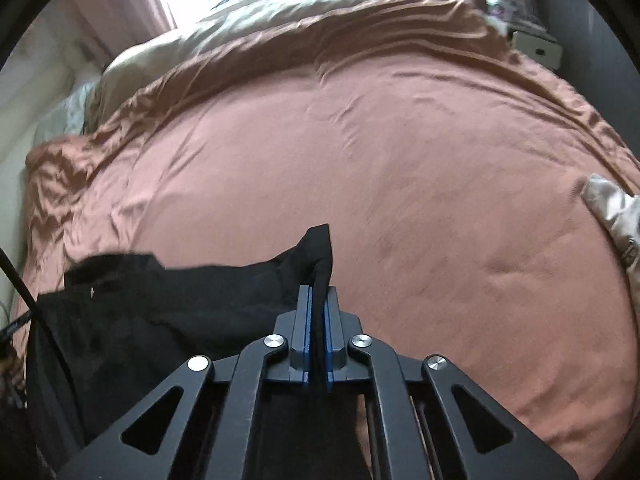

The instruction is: Fold large clothes

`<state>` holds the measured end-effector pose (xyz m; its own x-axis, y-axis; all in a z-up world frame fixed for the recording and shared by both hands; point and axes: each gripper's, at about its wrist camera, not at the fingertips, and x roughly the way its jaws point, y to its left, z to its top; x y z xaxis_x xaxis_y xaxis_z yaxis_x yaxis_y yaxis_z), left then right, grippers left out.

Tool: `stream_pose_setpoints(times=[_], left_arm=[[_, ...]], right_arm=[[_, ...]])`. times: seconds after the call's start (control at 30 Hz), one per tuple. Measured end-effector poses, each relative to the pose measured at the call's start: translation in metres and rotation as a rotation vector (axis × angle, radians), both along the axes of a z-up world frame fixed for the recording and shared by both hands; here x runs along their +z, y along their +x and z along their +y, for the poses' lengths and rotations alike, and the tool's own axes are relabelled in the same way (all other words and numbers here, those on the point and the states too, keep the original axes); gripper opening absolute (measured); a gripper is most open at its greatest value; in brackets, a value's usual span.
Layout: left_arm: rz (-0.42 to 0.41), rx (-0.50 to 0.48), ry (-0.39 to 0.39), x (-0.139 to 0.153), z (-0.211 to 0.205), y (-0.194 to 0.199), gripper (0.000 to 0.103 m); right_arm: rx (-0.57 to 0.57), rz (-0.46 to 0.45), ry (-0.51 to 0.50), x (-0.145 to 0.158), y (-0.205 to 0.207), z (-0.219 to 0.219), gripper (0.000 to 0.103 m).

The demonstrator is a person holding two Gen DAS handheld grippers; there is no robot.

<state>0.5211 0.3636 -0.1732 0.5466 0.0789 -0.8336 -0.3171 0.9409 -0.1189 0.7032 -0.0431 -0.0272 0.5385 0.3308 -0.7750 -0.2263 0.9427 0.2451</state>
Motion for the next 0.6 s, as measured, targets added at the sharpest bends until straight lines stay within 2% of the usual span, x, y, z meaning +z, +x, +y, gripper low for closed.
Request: stream_pose_setpoints(times=[0.1, 0.2, 0.27, 0.33, 0.4, 0.47, 0.5, 0.53, 0.57, 0.6], left_arm=[[-0.055, 0.010, -0.007, 0.012, 0.004, 0.002, 0.002], [-0.053, 0.011, 0.016, 0.013, 0.001, 0.008, 0.002], [0.004, 0.016, 0.044, 0.001, -0.002, 0.018, 0.002], [0.090, 0.039, 0.017, -0.013, 0.000, 0.026, 0.005], [0.108, 0.073, -0.014, -0.013, 0.003, 0.020, 0.007], [0.039, 0.095, -0.076, 0.000, 0.006, 0.001, 0.019], [0.020, 0.098, -0.089, 0.006, 0.006, -0.007, 0.039], [0.003, 0.105, -0.084, 0.013, 0.005, -0.017, 0.056], [-0.013, 0.109, -0.072, 0.018, 0.003, -0.025, 0.059], [-0.033, 0.109, -0.058, 0.026, 0.000, -0.037, 0.060]], right_arm=[[-0.031, -0.049, 0.000, 0.002, -0.015, -0.003, 0.001], [-0.048, -0.074, -0.031, -0.001, -0.028, 0.001, 0.001], [-0.059, -0.038, -0.038, -0.008, -0.027, 0.003, 0.001], [-0.080, 0.006, -0.020, -0.010, -0.024, 0.002, 0.003], [-0.105, 0.006, -0.014, -0.004, -0.030, -0.004, 0.005], [-0.104, -0.039, -0.050, 0.009, -0.043, -0.008, 0.015], [-0.104, -0.061, -0.068, 0.016, -0.051, -0.010, 0.037], [-0.102, -0.079, -0.070, 0.023, -0.058, -0.013, 0.063], [-0.099, -0.096, -0.061, 0.029, -0.068, -0.015, 0.069], [-0.094, -0.111, -0.049, 0.035, -0.076, -0.017, 0.069]])
